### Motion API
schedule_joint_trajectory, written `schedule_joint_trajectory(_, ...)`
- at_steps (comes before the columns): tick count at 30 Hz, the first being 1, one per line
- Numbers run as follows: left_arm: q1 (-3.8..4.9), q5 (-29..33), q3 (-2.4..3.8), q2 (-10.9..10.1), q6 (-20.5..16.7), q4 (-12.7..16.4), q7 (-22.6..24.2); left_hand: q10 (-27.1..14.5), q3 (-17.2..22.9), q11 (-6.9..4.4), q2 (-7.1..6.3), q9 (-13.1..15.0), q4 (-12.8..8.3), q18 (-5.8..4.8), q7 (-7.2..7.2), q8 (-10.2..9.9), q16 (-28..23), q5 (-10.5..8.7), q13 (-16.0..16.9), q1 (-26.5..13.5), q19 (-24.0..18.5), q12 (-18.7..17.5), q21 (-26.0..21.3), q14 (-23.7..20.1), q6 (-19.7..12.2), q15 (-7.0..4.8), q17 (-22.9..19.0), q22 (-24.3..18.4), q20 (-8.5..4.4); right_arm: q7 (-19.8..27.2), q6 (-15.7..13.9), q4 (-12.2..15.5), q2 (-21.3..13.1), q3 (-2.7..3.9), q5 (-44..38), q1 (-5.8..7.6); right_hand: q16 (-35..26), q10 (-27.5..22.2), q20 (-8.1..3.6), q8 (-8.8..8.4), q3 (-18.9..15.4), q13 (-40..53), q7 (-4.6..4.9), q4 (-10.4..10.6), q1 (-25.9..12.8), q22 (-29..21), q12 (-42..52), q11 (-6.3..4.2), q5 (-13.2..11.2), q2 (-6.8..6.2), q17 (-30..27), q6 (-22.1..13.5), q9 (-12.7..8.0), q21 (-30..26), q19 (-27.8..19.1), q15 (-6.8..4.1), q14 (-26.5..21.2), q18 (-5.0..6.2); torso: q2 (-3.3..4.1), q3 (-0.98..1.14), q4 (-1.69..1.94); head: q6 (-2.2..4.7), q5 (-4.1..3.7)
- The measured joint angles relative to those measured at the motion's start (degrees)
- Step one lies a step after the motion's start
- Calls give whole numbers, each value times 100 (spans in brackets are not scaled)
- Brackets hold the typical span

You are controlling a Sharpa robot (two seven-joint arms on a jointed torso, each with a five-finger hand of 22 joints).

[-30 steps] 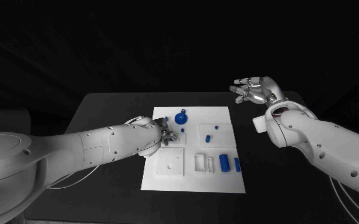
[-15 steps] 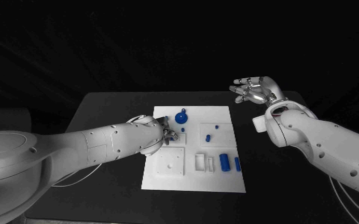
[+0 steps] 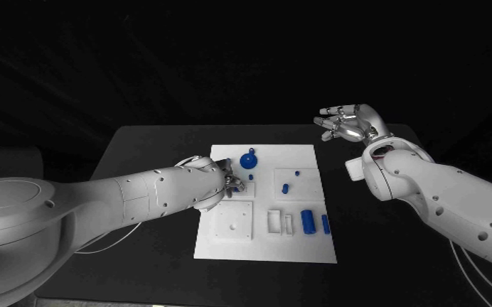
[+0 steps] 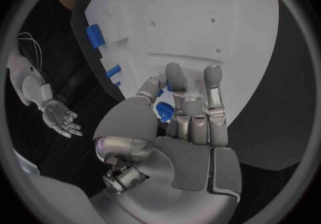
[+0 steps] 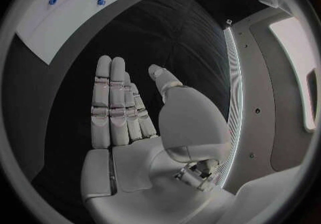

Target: Assemble the parts on the task board

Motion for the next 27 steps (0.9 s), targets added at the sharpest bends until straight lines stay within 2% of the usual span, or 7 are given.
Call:
schedule_joint_trajectory(2, 0, -1, 0, 10, 6, -16, 0, 0, -26, 0, 0, 0, -26, 0, 6, -9, 0, -162, -15, 0, 13, 16, 0, 7, 35, 7, 12, 3, 13, 0, 2, -3, 4, -1, 0, 0, 0, 0, 0, 0, 0, 0, 0, 0, 0, 0, 0, 0, 0, 0, 0, 0, 0, 0, 0, 0, 0, 0, -1, 0, 0, -1, 0)
schedule_joint_trajectory(4, 2, -1, 0, 23, 10, -37, 0, 1, -72, 0, -21, -61, -96, -1, -21, -104, -26, -586, -42, 17, 21, 27, 0, 8, 63, 7, 1, 3, 21, -1, 4, -6, 7, -1, 0, 0, 0, 0, 0, 0, 0, 0, 0, 0, 0, 0, 0, 0, 0, 0, 0, 0, 0, 0, 0, 0, 0, 0, -1, -1, 0, -1, 0)
schedule_joint_trajectory(9, 2, 1, 0, 39, 10, -83, 4, 2, -527, -2, -245, -428, 292, 0, -202, -409, -176, -983, -113, 165, 32, -35, -55, 19, 306, -4, -150, 3, 9, -1, 8, -12, 10, -1, 0, -2, 0, 0, 0, 0, 0, 0, 0, 0, 0, 0, 0, 0, 0, 0, 0, 0, 0, 0, 0, 0, 0, -1, 0, -2, -1, 0, -7)
schedule_joint_trajectory(15, -7, 8, -5, 39, 19, -100, 11, -30, -846, -31, -482, -786, 643, 0, -591, -526, -244, -1140, -94, 388, 41, -122, -133, -46, 778, -3, -277, 2, 0, -2, 13, -16, 10, -1, 1, -2, 0, 0, 0, 0, 0, 0, 0, 0, -10, -24, 0, 0, 0, 11, 0, 0, 0, 24, 0, 0, 0, 0, -1, -3, -1, -8, -14)
schedule_joint_trajectory(18, -7, 10, -5, 38, 26, -100, 15, -23, -912, -24, -524, -818, 709, -1, -610, -521, -266, -1189, -79, 431, 41, -123, -133, -46, 799, -3, -294, 2, 0, -2, 16, -16, 10, 0, 2, -2, 0, 0, 0, 0, -12, 0, 0, 12, -23, -34, 0, 0, 0, 23, 0, 0, 0, 24, 0, 0, 0, 0, -2, -4, -1, -9, -17)
schedule_joint_trajectory(22, -10, 13, -6, 35, 39, -97, 24, -23, -1051, -24, -594, -836, 848, 0, -633, -484, -267, -1518, -65, 453, 41, -123, -152, -68, 838, 18, -324, 1, 0, 0, 17, -17, 10, 0, 3, -3, 0, 0, 0, 0, -59, 0, 10, 26, -23, -55, 0, 0, 0, 23, -1, -52, -1, 23, 0, 0, 0, 0, -3, -8, 0, -10, -18)
schedule_joint_trajectory(27, -16, 19, -7, 17, 57, -83, 41, -23, -1222, -24, -679, -859, 1083, 0, -621, -434, -289, -1691, -40, 543, 41, -151, -172, -68, 825, 18, -340, 1, 0, 6, 14, -27, 16, 1, 5, -7, 0, 0, 0, 0, -66, 0, 33, 33, -22, -75, 0, 0, 0, 23, -7, -76, -1, 23, 0, 0, 0, 0, -3, -11, 1, -10, -19)
